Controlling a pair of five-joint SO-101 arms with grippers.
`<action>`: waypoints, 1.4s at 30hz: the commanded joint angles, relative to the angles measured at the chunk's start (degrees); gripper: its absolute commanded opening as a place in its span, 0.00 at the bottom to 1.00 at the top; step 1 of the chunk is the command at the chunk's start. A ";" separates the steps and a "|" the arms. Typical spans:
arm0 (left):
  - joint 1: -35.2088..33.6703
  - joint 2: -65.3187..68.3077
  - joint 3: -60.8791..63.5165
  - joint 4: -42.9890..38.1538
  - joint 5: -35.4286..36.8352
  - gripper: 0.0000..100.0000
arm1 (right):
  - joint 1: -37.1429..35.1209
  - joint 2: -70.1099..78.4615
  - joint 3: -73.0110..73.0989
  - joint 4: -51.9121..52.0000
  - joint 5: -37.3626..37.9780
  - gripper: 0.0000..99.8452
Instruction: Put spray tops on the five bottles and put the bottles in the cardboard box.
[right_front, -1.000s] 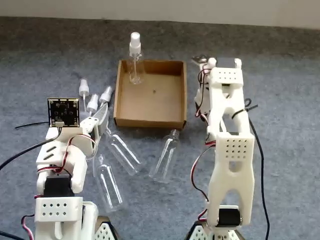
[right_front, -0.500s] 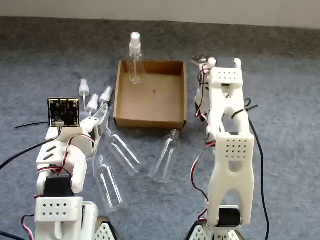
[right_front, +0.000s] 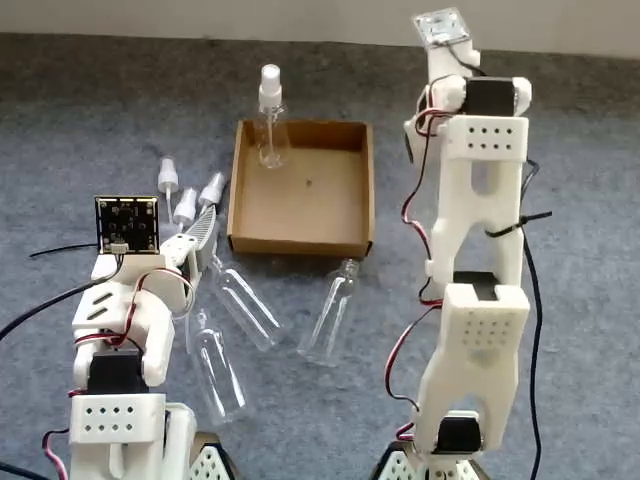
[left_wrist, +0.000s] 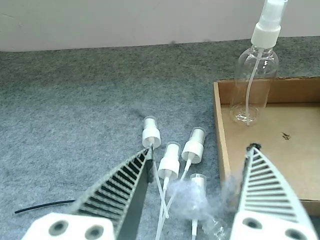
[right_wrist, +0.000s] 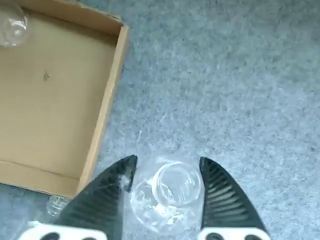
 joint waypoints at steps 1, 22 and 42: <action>-0.75 0.31 -0.31 -0.88 -0.09 0.26 | 0.57 -5.05 -2.86 1.10 -0.26 0.09; -0.75 0.31 -0.31 -0.79 0.00 0.26 | 0.04 16.40 -0.75 -2.51 7.47 0.22; -0.75 0.31 -0.31 -0.88 -0.09 0.26 | 0.04 -3.47 32.13 -0.75 13.01 0.27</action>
